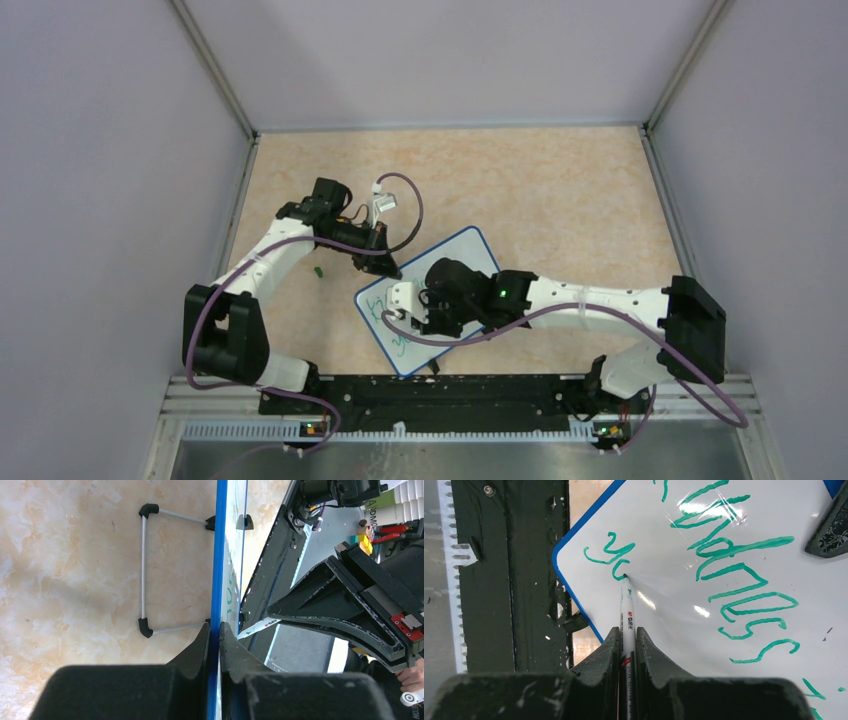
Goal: Write a sentence on the whiteboard
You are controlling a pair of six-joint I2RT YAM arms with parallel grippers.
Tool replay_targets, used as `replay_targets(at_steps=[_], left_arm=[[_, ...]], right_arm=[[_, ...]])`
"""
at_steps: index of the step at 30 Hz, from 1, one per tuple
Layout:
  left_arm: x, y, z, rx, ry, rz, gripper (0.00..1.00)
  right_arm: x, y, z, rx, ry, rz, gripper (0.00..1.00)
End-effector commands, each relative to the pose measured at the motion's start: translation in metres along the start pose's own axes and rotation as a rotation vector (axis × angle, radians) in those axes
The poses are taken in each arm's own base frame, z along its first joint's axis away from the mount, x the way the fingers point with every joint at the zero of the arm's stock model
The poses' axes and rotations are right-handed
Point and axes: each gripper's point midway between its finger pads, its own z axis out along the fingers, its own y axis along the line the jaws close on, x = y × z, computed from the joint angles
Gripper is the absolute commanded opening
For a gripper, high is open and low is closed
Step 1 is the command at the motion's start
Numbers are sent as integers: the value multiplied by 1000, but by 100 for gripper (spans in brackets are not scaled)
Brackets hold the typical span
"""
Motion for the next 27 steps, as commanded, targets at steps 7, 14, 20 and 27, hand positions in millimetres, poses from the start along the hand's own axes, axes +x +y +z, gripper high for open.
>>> replay_targets(at_steps=[7,14,20,27], left_arm=[[24,19,9,-78,81,-16,0],[24,19,10,-77,82,-17,0],[24,19,9,-78,82,-17,0],[24,20,10,-79,83,-19,0]], right_arm=[[-25,-26,4,99,-45,2,0],[-26,-19,3,77,-45,-9,0],[-34,-6,-15,22,-111,-28,0],[-31,-4,-26,30,-120,-32,0]])
